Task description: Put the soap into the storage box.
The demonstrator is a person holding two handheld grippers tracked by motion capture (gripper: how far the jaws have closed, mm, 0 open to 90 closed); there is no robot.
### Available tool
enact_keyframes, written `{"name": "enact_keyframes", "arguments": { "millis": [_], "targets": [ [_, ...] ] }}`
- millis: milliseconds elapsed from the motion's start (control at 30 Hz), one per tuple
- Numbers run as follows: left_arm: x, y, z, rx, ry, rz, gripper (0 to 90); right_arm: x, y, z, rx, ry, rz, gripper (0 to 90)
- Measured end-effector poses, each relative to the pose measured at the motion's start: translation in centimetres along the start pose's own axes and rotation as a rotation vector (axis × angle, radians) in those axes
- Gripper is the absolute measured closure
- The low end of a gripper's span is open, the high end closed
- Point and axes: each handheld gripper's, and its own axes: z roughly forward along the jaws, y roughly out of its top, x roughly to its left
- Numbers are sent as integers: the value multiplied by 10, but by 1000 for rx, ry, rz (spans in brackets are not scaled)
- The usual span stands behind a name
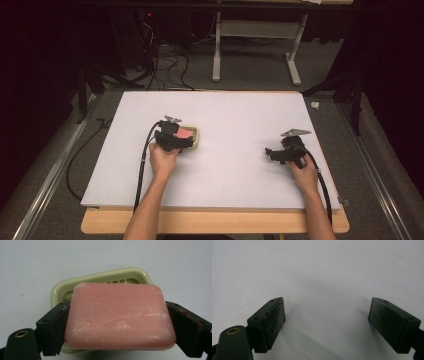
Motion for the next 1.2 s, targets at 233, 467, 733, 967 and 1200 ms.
{"name": "enact_keyframes", "arguments": {
  "millis": [233,467,733,967,1200],
  "targets": [
    [2,0,5,11,4,-9,139,0,0,0,1,0,1,145],
    [4,0,5,0,-3,-41,138,0,0,0,0,0,0,145],
    [2,0,4,-7,25,-1,134,0,0,0,0,0,1,145],
    [2,0,-1,-22,24,15,126,0,0,0,0,0,0,146],
    [1,0,-7,-35,20,30,133,0,0,0,0,0,1,145]
  ]
}}
